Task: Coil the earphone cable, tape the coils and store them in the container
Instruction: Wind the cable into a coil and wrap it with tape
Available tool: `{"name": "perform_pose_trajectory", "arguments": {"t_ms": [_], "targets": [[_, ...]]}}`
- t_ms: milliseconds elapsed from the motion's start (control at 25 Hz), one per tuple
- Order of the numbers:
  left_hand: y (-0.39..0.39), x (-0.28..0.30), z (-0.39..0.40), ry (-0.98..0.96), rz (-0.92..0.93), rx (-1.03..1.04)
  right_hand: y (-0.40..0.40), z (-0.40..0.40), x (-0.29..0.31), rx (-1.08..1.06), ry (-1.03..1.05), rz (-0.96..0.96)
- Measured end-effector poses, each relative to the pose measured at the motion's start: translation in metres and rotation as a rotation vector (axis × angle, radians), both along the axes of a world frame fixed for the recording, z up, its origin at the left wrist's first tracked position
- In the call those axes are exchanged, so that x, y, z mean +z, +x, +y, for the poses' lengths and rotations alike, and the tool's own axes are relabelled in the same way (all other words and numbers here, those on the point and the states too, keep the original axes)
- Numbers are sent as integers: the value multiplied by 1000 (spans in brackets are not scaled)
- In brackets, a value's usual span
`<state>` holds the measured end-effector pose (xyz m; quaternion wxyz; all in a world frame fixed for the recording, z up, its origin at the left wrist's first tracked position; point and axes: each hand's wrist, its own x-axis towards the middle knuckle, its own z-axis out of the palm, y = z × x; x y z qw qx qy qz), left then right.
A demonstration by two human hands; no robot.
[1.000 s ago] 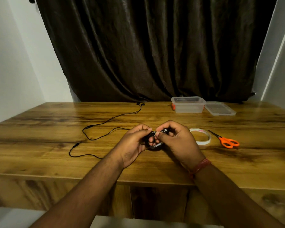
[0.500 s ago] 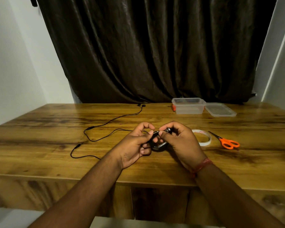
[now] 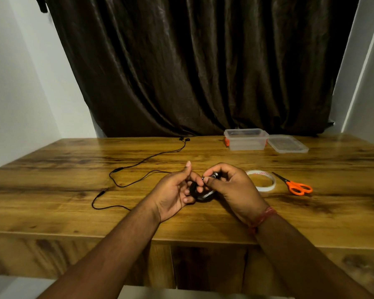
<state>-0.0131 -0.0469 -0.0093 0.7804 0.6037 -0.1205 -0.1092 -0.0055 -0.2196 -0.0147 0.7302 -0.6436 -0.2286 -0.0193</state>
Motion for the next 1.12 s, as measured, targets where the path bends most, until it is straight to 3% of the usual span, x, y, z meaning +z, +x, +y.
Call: {"name": "perform_pose_trajectory", "arguments": {"t_ms": [840, 1120], "targets": [[-3, 1, -5, 57, -8, 61, 2, 0, -4, -2, 14, 61], [-2, 1, -6, 71, 0, 45, 1, 0, -3, -105, -36, 33]]}}
